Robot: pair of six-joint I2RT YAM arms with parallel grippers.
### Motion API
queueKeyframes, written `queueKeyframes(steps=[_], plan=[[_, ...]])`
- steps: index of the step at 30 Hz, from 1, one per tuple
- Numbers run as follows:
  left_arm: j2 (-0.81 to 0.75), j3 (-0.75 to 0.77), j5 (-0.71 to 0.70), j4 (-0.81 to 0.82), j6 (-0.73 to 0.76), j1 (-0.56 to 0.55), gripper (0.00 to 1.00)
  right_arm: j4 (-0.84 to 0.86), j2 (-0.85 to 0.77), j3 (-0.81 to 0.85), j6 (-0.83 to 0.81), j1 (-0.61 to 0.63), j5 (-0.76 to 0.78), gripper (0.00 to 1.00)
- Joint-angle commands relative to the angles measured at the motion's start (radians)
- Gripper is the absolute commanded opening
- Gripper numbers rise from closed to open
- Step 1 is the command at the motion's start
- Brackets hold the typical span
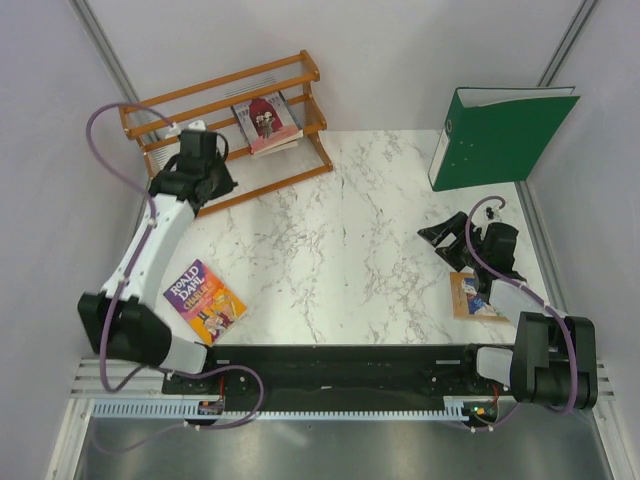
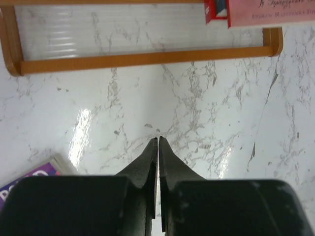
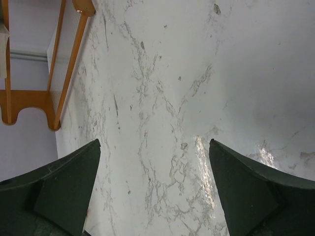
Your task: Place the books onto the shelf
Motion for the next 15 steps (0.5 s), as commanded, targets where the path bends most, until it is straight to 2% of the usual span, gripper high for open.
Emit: queueKeyframes(steps=[1,5,10,14,15], plan=[[-0.249,-0.239,0.005,0.075,-0.067,0.014,0.08,-0.021,-0.029,0.039,-0.006,0.001,0.029,0.98],[-0.417,-0.448,0.061,0.069,-0.093,0.025,0.11,-0.035,-0.029,0.045,-0.007,0.003,0.027,0.98],[-0.547,-0.658,0.249,0.068,-0.122,0.025,0.14,-0.134,-0.055,0.069,-0.052,0.003,0.087,0.98],[-0.642,-0.781,0.302,0.051,-0.156,0.025,0.29,-0.173,-0.072,0.079,-0.05,0.001,0.096,0.98],[-0.674,-0.813,0.305,0.045,-0.16,0.025,0.29,-0.173,-0.069,0.082,-0.049,0.001,0.092,0.98]])
